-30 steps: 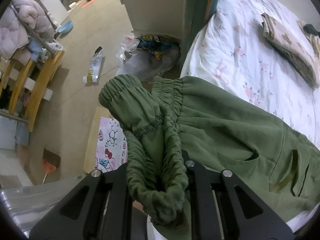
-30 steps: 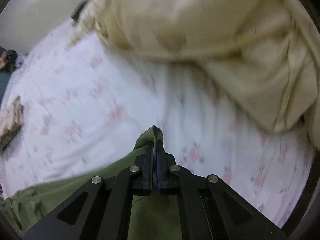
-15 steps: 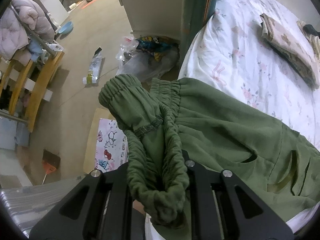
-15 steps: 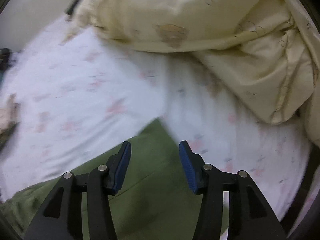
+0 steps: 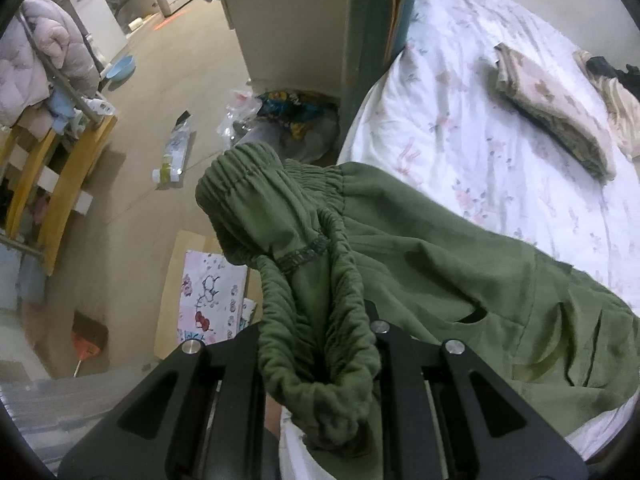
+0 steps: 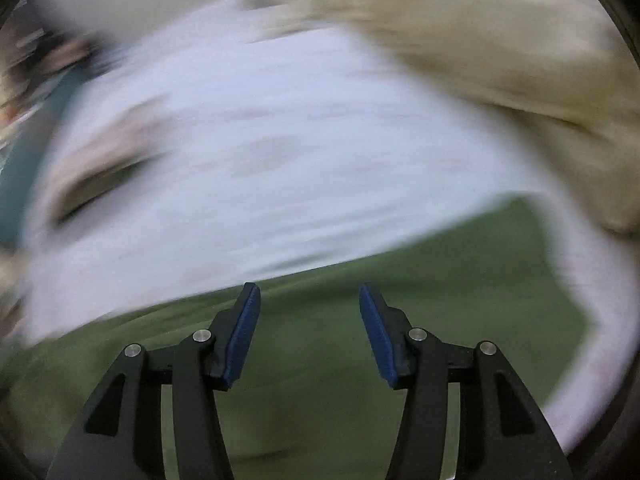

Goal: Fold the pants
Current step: 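Grasp the pant fabric with the right gripper near the left gripper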

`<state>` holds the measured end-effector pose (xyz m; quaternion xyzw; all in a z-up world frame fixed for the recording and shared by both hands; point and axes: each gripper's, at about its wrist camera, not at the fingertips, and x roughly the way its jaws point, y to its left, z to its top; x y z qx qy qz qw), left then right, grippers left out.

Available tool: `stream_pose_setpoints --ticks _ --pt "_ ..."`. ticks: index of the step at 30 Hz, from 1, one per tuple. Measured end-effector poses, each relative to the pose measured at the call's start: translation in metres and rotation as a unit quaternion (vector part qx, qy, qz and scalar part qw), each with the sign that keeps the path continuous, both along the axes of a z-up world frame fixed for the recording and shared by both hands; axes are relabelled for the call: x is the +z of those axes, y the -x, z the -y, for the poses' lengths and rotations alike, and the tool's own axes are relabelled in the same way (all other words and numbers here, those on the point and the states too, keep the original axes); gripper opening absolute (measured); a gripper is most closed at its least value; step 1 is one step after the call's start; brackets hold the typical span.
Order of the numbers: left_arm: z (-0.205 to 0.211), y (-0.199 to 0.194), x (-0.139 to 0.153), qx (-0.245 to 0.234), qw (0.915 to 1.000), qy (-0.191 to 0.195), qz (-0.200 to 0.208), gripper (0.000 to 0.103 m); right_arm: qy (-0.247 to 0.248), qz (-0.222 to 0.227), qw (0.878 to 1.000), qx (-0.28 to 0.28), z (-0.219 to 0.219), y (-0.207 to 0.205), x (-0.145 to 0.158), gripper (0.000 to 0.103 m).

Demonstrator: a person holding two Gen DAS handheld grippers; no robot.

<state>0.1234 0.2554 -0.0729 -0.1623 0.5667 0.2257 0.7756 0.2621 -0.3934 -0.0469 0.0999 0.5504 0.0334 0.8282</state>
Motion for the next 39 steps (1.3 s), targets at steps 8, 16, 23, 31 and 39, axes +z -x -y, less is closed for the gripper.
stream_pose_setpoints --ticks 8,16,23,31,39 --pt "0.008 0.002 0.007 -0.018 0.9997 0.003 0.014 0.011 -0.240 -0.063 0.939 0.240 -0.313 0.095 -0.040 0.008" --pt "0.039 -0.009 0.002 -0.081 0.9962 0.032 0.009 0.011 -0.221 -0.191 0.926 0.239 -0.410 0.136 -0.141 0.000" --pt "0.045 -0.012 0.016 -0.083 0.9959 0.022 0.030 0.011 -0.269 -0.154 0.921 0.238 -0.347 0.129 -0.096 0.007" --pt "0.106 -0.002 0.044 -0.158 0.9812 -0.095 0.058 0.011 -0.204 -0.073 0.964 0.157 -0.181 0.133 -0.032 0.073" --pt "0.295 -0.012 0.039 -0.310 0.9333 -0.164 0.077 0.014 -0.274 -0.003 0.961 -0.027 -0.062 0.138 -0.025 0.073"
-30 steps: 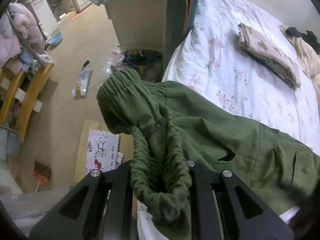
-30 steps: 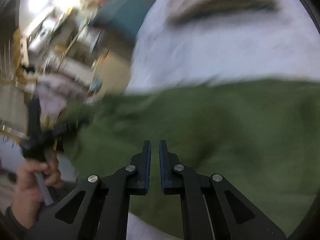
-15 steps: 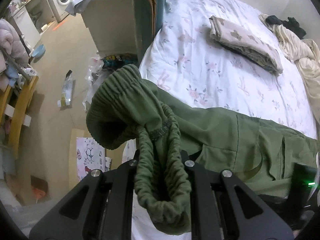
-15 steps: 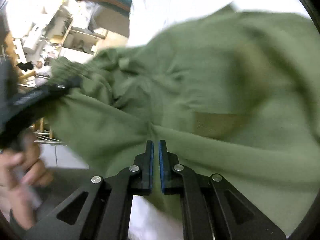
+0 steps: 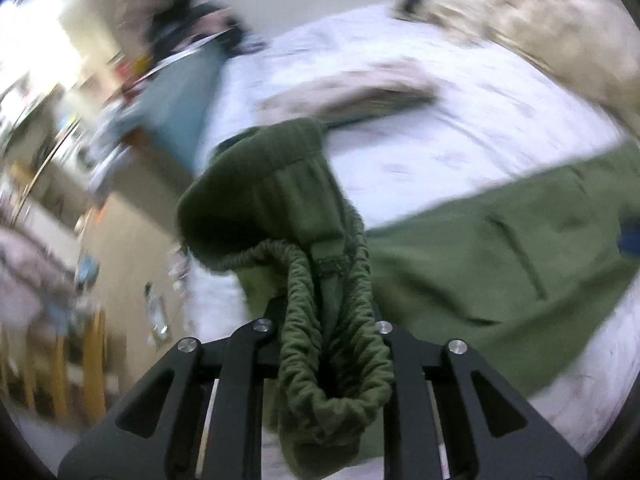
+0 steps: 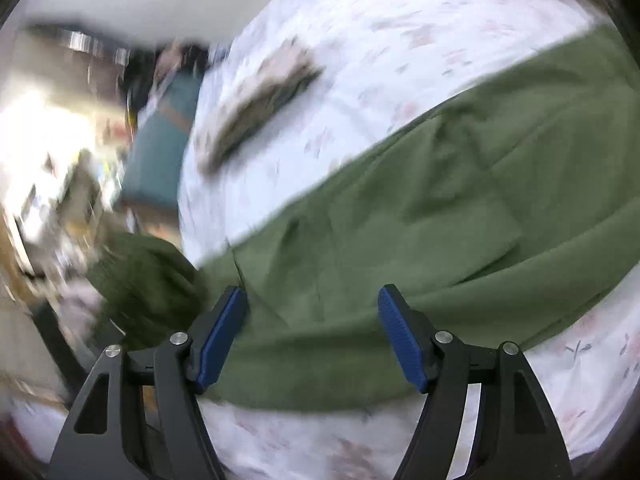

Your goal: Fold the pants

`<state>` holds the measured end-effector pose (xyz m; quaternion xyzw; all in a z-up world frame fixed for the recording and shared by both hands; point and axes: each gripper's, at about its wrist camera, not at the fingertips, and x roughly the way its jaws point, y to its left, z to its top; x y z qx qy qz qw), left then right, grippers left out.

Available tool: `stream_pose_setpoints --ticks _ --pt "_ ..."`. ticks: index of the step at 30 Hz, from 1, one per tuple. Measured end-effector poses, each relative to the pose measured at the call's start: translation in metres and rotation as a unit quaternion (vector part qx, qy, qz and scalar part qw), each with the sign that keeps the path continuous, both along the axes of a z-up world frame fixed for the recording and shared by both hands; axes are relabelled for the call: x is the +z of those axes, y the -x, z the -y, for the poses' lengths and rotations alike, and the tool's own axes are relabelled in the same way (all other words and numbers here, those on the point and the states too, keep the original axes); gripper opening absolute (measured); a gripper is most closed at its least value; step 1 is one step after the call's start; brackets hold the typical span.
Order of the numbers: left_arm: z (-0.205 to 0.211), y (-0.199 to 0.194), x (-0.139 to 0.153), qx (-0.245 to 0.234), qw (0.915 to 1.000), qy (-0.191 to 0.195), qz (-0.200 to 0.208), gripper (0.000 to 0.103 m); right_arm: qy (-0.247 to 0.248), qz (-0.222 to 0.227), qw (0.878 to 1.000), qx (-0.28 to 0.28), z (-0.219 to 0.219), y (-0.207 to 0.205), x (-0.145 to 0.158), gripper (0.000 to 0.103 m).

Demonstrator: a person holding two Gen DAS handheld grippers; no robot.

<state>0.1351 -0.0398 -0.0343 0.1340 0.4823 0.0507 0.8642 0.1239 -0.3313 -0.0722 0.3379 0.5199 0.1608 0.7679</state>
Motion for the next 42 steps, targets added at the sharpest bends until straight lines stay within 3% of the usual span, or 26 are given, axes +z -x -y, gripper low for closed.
stream_pose_setpoints --ticks 4,7,8,10,11,12,14,15,17,21,26,27,28,30,33,34,36,38,39,40,42 --pt "0.087 -0.004 -0.078 -0.073 0.9923 -0.034 -0.094 0.015 -0.022 0.005 0.999 -0.028 0.016 -0.011 0.003 0.073" --pt "0.103 0.001 -0.115 -0.080 0.9859 -0.051 -0.138 0.022 -0.021 0.005 0.999 -0.032 0.027 -0.010 0.004 0.073" --pt "0.104 0.004 -0.118 -0.090 0.9851 -0.053 -0.137 0.029 -0.021 0.001 0.999 -0.029 0.026 -0.010 0.002 0.073" --pt "0.094 0.012 -0.103 -0.107 0.9859 -0.005 -0.129 0.059 -0.027 -0.008 0.999 -0.019 0.024 -0.010 -0.001 0.073" --pt "0.088 0.013 -0.093 -0.111 0.9854 0.023 -0.128 0.078 -0.029 -0.008 0.999 -0.015 0.029 -0.008 0.001 0.073" --pt "0.080 0.016 -0.082 -0.114 0.9844 0.055 -0.122 0.085 -0.027 -0.007 1.000 -0.008 0.027 -0.010 0.001 0.073" --pt "0.053 0.022 -0.047 -0.120 0.9781 0.135 -0.104 0.086 -0.019 -0.004 1.000 0.006 0.020 -0.013 0.003 0.073" --pt "0.033 0.025 -0.031 -0.110 0.9754 0.166 -0.093 0.088 -0.015 -0.003 1.000 0.016 0.013 -0.014 0.003 0.073" --pt "0.002 0.027 -0.017 -0.072 0.9774 0.185 -0.071 0.094 -0.008 -0.005 0.999 0.036 -0.002 -0.014 0.001 0.073" --pt "-0.072 0.025 -0.030 0.059 0.9859 0.142 -0.066 0.097 0.000 -0.038 0.994 0.106 -0.051 -0.011 -0.023 0.073" --pt "-0.110 0.032 -0.079 0.158 0.9695 0.153 -0.108 0.096 0.061 -0.057 0.980 0.183 -0.104 -0.004 -0.051 0.073" --pt "-0.112 0.031 -0.084 0.167 0.9665 0.157 -0.115 0.096 0.076 -0.056 0.977 0.193 -0.110 -0.003 -0.056 0.070" --pt "-0.114 0.029 -0.086 0.171 0.9642 0.165 -0.118 0.096 0.078 -0.055 0.974 0.204 -0.115 -0.001 -0.060 0.042" --pt "-0.110 0.025 -0.079 0.161 0.9672 0.168 -0.103 0.096 0.052 -0.050 0.971 0.226 -0.121 0.003 -0.059 0.006" --pt "-0.109 0.024 -0.068 0.158 0.9706 0.162 -0.082 0.096 -0.055 0.002 0.974 0.221 -0.110 0.012 -0.026 0.005" --pt "-0.113 0.025 -0.070 0.160 0.9698 0.165 -0.082 0.096 -0.043 0.004 0.976 0.215 -0.107 0.014 -0.022 0.006" --pt "-0.113 0.025 -0.070 0.163 0.9676 0.171 -0.089 0.096 -0.014 -0.037 0.978 0.204 -0.100 0.015 -0.039 0.012" --pt "-0.113 0.024 -0.075 0.161 0.9682 0.163 -0.102 0.096 0.060 -0.100 0.977 0.179 -0.090 0.013 -0.066 0.035" --pt "-0.114 0.022 -0.078 0.160 0.9681 0.160 -0.107 0.096 0.067 -0.112 0.976 0.175 -0.087 0.012 -0.070 0.056" --pt "-0.115 0.022 -0.079 0.161 0.9672 0.161 -0.112 0.096 0.061 -0.118 0.975 0.177 -0.085 0.010 -0.069 0.059" --pt "-0.117 0.025 -0.078 0.167 0.9649 0.169 -0.112 0.096 0.074 -0.077 0.976 0.189 -0.087 0.002 -0.048 0.058"
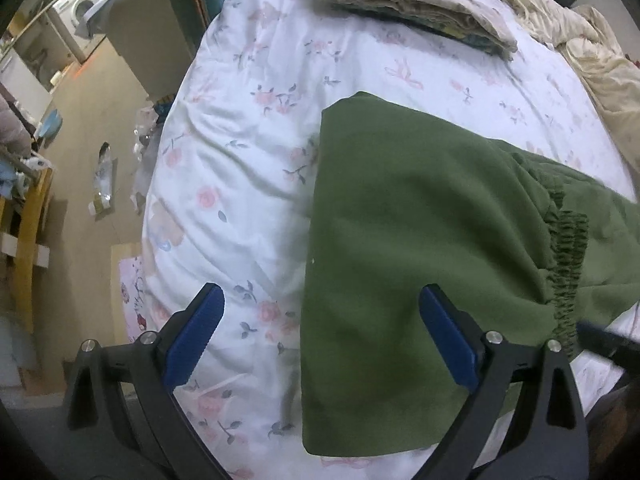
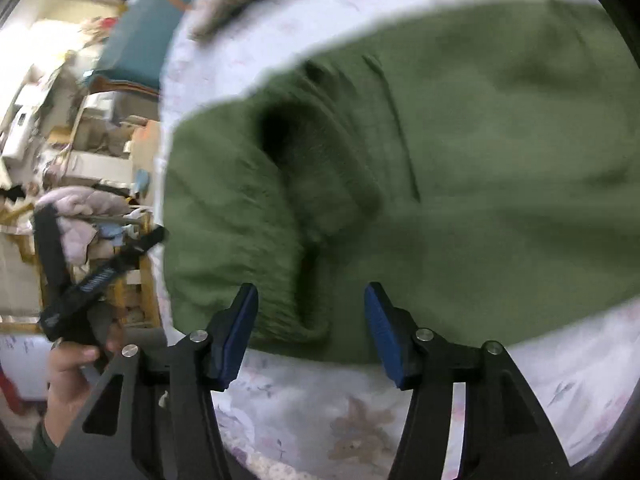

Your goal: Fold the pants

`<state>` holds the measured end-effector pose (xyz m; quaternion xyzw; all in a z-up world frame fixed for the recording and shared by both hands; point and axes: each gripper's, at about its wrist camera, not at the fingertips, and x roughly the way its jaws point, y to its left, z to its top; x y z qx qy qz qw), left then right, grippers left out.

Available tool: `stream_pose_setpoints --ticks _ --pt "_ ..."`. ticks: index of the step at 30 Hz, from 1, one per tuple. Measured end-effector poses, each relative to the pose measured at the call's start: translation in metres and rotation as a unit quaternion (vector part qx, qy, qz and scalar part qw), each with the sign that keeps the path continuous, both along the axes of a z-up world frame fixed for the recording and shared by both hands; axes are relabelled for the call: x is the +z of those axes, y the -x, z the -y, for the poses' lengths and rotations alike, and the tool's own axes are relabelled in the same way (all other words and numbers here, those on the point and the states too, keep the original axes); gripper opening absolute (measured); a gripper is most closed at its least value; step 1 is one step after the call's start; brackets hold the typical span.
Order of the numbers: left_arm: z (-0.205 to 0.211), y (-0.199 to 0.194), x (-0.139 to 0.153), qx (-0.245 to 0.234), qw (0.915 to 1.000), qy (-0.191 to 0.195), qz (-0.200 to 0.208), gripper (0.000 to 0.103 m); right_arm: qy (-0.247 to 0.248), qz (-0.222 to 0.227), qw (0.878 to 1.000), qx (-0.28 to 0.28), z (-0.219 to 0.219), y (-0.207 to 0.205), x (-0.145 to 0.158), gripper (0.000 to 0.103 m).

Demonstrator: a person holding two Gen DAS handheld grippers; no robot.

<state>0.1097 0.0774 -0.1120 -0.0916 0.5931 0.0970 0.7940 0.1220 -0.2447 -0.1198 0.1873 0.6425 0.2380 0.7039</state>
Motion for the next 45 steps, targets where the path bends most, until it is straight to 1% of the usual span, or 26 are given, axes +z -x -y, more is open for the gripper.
stream_pose_setpoints --ticks 3,6,7,8,9,10,13,15,16,17,18,20,21,24,27,28,30,32,33,34,36,37,39,41,43,45 --pt "-0.004 0.000 0.005 0.010 0.9999 0.008 0.008 0.096 0.051 0.092 0.994 0.019 -0.014 -0.022 0.031 0.069" --pt "-0.007 -0.002 0.008 0.018 0.9997 0.012 0.013 0.096 0.078 0.136 0.987 0.043 -0.031 -0.047 0.027 0.072" --pt "-0.009 -0.002 0.008 0.023 0.9995 0.016 0.013 0.096 0.087 0.139 0.984 0.063 -0.038 -0.055 0.020 0.066" --pt "-0.010 -0.003 0.008 0.025 0.9994 0.019 0.013 0.096 0.089 0.143 0.982 0.088 -0.045 -0.058 0.015 0.052" --pt "-0.012 -0.003 0.008 0.028 0.9993 0.022 0.014 0.096 0.098 0.150 0.978 0.105 -0.046 -0.061 0.014 0.012" --pt "-0.013 -0.003 0.008 0.030 0.9992 0.021 0.014 0.096 0.099 0.156 0.976 0.119 -0.051 -0.063 0.017 0.009" --pt "-0.020 -0.002 0.009 0.041 0.9988 0.021 0.017 0.096 0.029 0.164 0.979 0.115 -0.039 -0.066 0.038 0.008" --pt "-0.024 -0.001 0.011 0.051 0.9982 0.022 0.024 0.096 -0.010 0.152 0.987 0.047 -0.020 -0.081 0.040 0.008" --pt "-0.025 -0.002 0.012 0.054 0.9980 0.020 0.027 0.096 -0.014 0.133 0.991 0.010 -0.011 -0.092 0.029 0.008" --pt "-0.025 -0.002 0.012 0.056 0.9979 0.018 0.028 0.096 -0.005 0.124 0.992 -0.002 -0.012 -0.101 0.017 0.008" --pt "-0.025 -0.003 0.012 0.056 0.9979 0.016 0.028 0.096 0.013 0.123 0.992 0.004 -0.018 -0.105 0.007 0.009" --pt "-0.025 -0.003 0.009 0.054 0.9982 0.015 0.022 0.096 0.086 0.112 0.989 0.039 -0.036 -0.109 -0.027 0.018" --pt "-0.025 -0.003 0.008 0.054 0.9982 0.015 0.018 0.096 0.104 0.109 0.988 0.044 -0.038 -0.108 -0.035 0.023" --pt "-0.028 -0.002 0.005 0.062 0.9977 0.024 0.011 0.096 0.132 0.129 0.983 0.026 -0.026 -0.100 -0.024 0.051" --pt "-0.028 -0.001 0.006 0.065 0.9974 0.026 0.014 0.096 0.114 0.160 0.980 0.018 -0.009 -0.081 0.014 0.052" --pt "-0.026 -0.002 0.007 0.063 0.9975 0.028 0.015 0.096 0.089 0.172 0.981 0.027 -0.007 -0.067 0.030 0.053" --pt "-0.021 -0.003 0.009 0.055 0.9979 0.028 0.019 0.096 0.045 0.167 0.983 0.054 -0.017 -0.047 0.041 0.053" --pt "-0.013 -0.004 0.010 0.039 0.9987 0.022 0.023 0.096 0.042 0.156 0.981 0.105 -0.038 -0.021 0.033 0.052" --pt "-0.010 -0.004 0.011 0.033 0.9990 0.020 0.025 0.096 0.056 0.152 0.979 0.121 -0.048 -0.017 0.025 0.049" --pt "-0.006 -0.005 0.011 0.025 0.9992 0.017 0.026 0.096 0.091 0.144 0.976 0.135 -0.055 -0.011 0.010 0.048" --pt "-0.001 -0.006 0.008 0.014 0.9994 0.020 0.022 0.096 0.162 0.109 0.972 0.128 -0.057 -0.004 -0.027 0.047" --pt "0.002 -0.006 0.006 0.010 0.9995 0.023 0.019 0.096 0.162 0.093 0.976 0.113 -0.050 -0.001 -0.037 0.047" --pt "0.008 -0.006 0.004 -0.003 0.9996 0.024 0.013 0.096 0.124 0.095 0.985 0.070 -0.034 0.006 -0.023 0.049" --pt "0.013 -0.005 0.009 -0.009 0.9993 0.025 0.026 0.096 0.062 0.111 0.992 0.008 -0.008 0.020 0.003 0.054" --pt "0.022 -0.005 0.019 -0.022 0.9980 0.029 0.051 0.096 0.004 0.094 0.994 -0.050 0.016 0.038 0.013 0.083" --pt "0.030 -0.006 0.023 -0.034 0.9967 0.029 0.067 0.096 -0.060 0.052 0.992 -0.103 0.034 0.060 0.004 0.087"
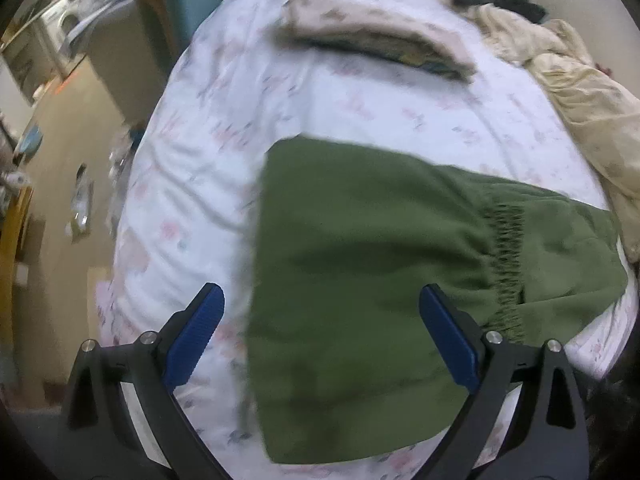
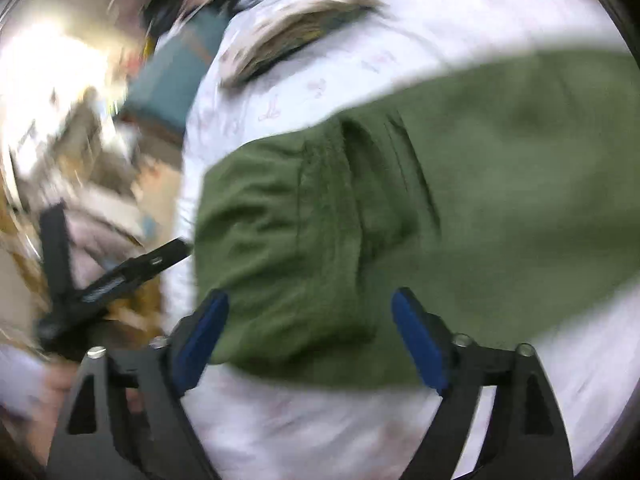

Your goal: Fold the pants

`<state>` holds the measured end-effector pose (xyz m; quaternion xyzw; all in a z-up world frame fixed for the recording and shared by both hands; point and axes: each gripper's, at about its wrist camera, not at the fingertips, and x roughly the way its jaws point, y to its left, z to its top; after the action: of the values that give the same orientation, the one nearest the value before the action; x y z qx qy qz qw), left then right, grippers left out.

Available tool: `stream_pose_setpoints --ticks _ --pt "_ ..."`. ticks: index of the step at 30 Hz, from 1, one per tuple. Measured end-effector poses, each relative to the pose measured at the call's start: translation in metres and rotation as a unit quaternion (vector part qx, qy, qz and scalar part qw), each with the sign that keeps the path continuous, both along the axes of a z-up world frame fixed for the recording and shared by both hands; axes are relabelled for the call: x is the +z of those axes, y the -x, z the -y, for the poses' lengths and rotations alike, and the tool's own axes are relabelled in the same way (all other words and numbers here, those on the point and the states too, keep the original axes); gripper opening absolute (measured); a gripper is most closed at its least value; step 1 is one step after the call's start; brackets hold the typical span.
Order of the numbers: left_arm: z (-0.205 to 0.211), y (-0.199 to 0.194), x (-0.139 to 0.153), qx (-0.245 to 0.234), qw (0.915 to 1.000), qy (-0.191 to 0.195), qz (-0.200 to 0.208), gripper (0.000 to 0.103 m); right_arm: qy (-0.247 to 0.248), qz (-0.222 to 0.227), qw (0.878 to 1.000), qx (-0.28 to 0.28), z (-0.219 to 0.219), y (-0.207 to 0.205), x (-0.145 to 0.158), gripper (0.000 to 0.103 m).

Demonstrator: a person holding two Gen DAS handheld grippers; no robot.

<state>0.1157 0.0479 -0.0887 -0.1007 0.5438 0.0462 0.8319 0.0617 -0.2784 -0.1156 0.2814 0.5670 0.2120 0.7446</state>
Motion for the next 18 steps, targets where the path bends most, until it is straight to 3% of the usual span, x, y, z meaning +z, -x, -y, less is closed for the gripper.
stream_pose_setpoints --ticks 1,3,4,5,7,9,13,16,18 --pt "0.006 0.000 0.001 -0.006 0.9999 0.003 0.010 0.096 -0.051 -0.040 0.997 -0.031 0.011 0.016 -0.015 0.087" --pt "0.013 -0.001 -0.002 -0.014 0.9997 0.015 0.014 0.096 -0.130 -0.111 0.980 -0.100 0.015 0.044 -0.044 0.088" --pt "0.019 -0.003 -0.008 -0.024 0.9994 0.024 0.006 0.096 -0.156 -0.140 0.969 -0.132 0.018 0.055 -0.063 0.088" --pt "0.022 -0.003 -0.012 -0.030 0.9992 0.025 0.001 0.096 -0.145 -0.149 0.967 -0.148 0.018 0.057 -0.074 0.088" --pt "0.027 -0.006 -0.025 -0.036 0.9991 0.012 -0.020 0.096 -0.129 -0.143 0.967 -0.168 0.024 0.054 -0.088 0.087" --pt "0.026 -0.008 -0.037 -0.032 0.9985 0.013 -0.041 0.096 -0.148 -0.126 0.956 -0.221 0.047 0.041 -0.095 0.087" --pt "0.015 -0.009 -0.052 -0.006 0.9970 0.026 -0.072 0.096 -0.108 -0.053 0.937 -0.328 0.119 0.010 -0.081 0.087" --pt "0.015 -0.010 -0.056 -0.011 0.9967 0.017 -0.079 0.096 -0.126 -0.035 0.878 -0.460 0.206 0.003 -0.087 0.087" --pt "0.016 -0.011 -0.058 -0.014 0.9965 0.013 -0.082 0.096 -0.141 -0.028 0.850 -0.506 0.246 -0.001 -0.088 0.087"
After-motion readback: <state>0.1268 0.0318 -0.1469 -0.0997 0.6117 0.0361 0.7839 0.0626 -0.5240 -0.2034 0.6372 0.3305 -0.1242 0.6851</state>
